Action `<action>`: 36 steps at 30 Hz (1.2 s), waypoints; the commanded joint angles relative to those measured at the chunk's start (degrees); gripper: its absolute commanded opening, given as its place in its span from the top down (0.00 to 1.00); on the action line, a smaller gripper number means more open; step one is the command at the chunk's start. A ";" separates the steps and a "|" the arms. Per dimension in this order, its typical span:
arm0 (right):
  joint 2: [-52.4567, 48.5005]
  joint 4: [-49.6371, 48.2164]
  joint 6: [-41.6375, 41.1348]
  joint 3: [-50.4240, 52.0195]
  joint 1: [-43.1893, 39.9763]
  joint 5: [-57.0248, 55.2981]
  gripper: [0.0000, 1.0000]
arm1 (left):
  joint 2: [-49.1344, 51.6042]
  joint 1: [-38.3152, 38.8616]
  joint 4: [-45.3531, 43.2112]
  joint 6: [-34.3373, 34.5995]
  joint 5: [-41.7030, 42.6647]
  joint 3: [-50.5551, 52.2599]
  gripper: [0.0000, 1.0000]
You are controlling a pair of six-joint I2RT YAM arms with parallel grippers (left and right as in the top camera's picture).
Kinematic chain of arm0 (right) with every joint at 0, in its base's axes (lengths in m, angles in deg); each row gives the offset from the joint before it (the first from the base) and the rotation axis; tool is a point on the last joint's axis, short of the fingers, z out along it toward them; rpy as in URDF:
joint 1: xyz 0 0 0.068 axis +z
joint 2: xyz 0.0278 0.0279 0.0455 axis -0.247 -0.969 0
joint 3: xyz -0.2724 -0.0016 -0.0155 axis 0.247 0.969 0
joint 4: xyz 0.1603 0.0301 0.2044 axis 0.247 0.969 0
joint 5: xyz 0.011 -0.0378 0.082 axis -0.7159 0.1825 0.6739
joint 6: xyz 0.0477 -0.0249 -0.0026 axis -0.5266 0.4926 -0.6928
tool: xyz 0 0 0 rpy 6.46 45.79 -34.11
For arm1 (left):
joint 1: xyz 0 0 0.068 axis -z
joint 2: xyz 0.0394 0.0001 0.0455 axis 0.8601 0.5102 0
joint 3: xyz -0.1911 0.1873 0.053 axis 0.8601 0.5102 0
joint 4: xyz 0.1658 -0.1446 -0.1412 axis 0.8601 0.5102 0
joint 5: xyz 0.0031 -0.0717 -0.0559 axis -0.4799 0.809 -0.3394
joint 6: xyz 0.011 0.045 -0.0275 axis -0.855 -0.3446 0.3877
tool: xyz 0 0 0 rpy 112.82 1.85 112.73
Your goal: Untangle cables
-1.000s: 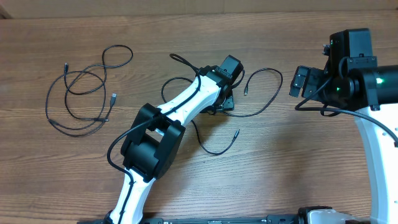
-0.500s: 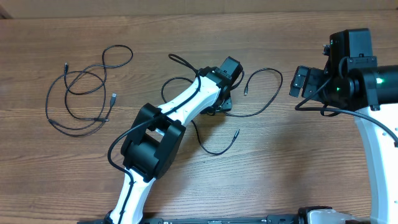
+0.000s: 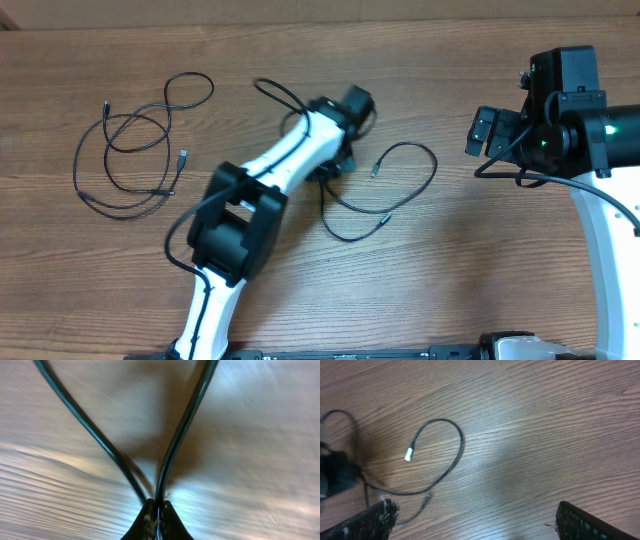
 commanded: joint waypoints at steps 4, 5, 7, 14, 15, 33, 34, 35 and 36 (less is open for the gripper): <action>0.72 -0.24 -0.17 -1.11 -0.28 -0.63 0.00 | -13.53 -13.40 5.68 -6.99 -14.67 -7.72 0.96; 0.72 -0.24 -0.17 -1.11 -0.28 -0.61 0.00 | -15.54 -15.58 6.19 -8.13 -16.22 -8.22 0.95; 0.72 -0.26 -0.17 -1.11 -0.28 -0.61 0.00 | -19.19 -20.02 6.60 -10.95 -18.62 -8.83 0.96; 0.72 -0.39 -0.20 -1.11 -0.28 -0.61 0.00 | -29.35 -37.00 4.09 -16.57 -22.47 -9.09 0.96; 0.72 -0.46 -0.20 -1.11 -0.28 -0.59 0.00 | -30.01 -38.77 3.69 -16.94 -22.49 -9.09 0.96; 0.72 -2.10 -0.20 -1.11 -0.26 1.99 0.00 | -30.21 -45.40 7.61 -19.32 -5.33 -8.72 0.07; 0.70 -4.13 -0.20 -1.11 -0.26 4.59 0.00 | -30.18 -45.38 9.51 -19.30 -1.09 -8.70 0.06; 0.70 -5.81 -0.20 -1.11 -0.26 6.40 0.00 | -30.18 -45.38 10.60 -19.32 0.94 -8.70 0.06; 0.70 -7.52 -0.17 -1.11 -0.24 8.41 0.00 | -30.18 -45.38 11.80 -19.30 2.43 -8.70 0.05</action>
